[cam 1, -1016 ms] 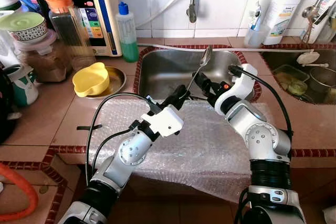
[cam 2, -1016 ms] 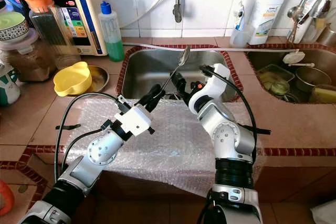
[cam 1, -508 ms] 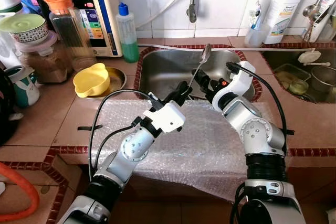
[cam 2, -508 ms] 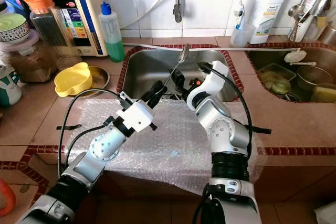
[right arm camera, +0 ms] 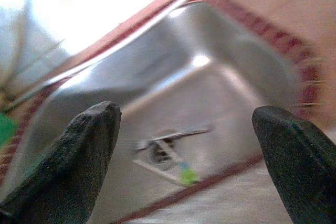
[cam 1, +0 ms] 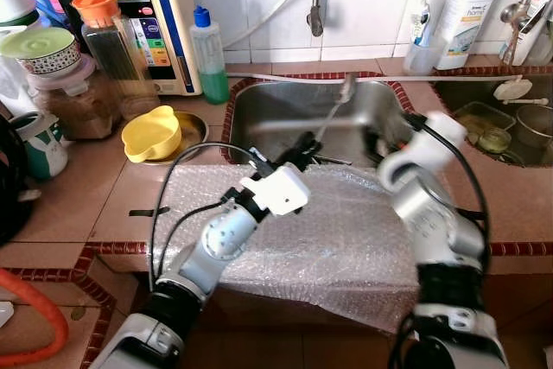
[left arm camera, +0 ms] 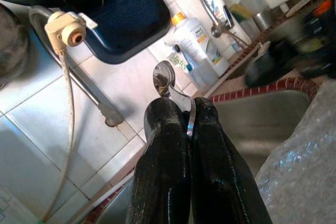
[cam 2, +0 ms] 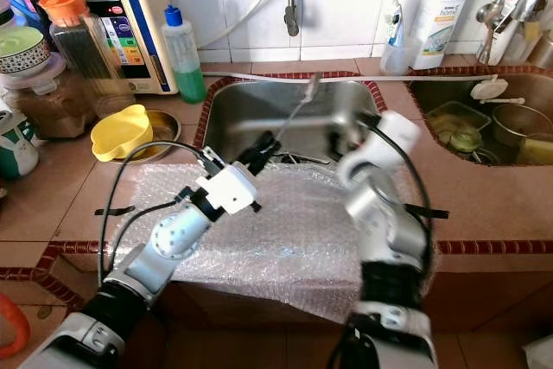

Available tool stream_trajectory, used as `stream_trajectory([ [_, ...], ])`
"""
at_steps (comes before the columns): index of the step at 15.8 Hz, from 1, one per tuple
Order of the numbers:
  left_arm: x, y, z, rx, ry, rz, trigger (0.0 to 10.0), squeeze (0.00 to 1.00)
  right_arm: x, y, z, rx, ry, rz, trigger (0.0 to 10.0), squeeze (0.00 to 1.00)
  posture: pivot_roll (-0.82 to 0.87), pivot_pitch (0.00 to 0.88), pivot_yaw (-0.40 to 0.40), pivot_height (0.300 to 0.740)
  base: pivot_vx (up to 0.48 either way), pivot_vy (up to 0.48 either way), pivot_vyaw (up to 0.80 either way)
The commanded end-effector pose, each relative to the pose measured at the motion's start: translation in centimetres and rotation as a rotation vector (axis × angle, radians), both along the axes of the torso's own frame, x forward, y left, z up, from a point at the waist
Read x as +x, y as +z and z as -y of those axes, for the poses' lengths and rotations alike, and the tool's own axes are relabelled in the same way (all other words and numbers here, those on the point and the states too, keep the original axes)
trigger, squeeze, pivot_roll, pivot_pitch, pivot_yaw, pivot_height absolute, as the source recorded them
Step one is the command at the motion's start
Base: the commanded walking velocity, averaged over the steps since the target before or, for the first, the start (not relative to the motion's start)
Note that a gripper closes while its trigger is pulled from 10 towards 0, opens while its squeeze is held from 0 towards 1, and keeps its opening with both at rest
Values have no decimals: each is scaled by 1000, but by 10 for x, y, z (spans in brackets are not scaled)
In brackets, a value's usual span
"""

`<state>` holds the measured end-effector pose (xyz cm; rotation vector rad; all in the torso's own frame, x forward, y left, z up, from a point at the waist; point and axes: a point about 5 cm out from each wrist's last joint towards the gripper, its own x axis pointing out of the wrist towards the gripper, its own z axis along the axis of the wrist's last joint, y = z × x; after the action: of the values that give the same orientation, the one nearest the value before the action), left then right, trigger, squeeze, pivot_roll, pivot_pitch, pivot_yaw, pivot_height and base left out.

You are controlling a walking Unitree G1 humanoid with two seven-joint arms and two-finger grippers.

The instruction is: Kitchen organization

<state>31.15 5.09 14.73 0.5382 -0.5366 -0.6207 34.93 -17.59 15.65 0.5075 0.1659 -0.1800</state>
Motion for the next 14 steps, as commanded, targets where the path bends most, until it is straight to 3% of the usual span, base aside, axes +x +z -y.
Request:
stream_trajectory([
  [1, 3, 7, -1, -11, 6, 27, 353, 0, 0, 11, 0, -6, -19, 43, 10000, 0, -79, 15, 111, 740, 0, 0, 0],
  [4, 5, 0, 0, 24, 5, 2, 1294, 0, -15, 31, -16, 50, 51, 164, 10000, 0, -73, 18, 114, 740, 0, 0, 0],
  [5, 5, -4, 2, 40, 0, -12, 2353, 0, -21, 37, -28, 73, 124, 220, 10000, 0, -76, 21, 114, 740, 0, 0, 0],
  [8, 5, -10, 6, 62, -14, -39, 3882, 0, -29, 36, -40, 127, 194, 262, 10000, 0, -78, 24, 114, 740, 0, 0, 0],
  [10, 7, -13, 8, 75, -9, -58, 4431, 0, -34, 42, -46, 141, 226, 319, 10000, 0, -79, 27, 115, 740, 0, 0, 0],
  [14, 8, -13, 11, 81, -13, -53, 4824, 0, -42, 38, -58, 177, 317, 305, 10000, 0, -78, 26, 117, 740, 0, 0, 0],
])
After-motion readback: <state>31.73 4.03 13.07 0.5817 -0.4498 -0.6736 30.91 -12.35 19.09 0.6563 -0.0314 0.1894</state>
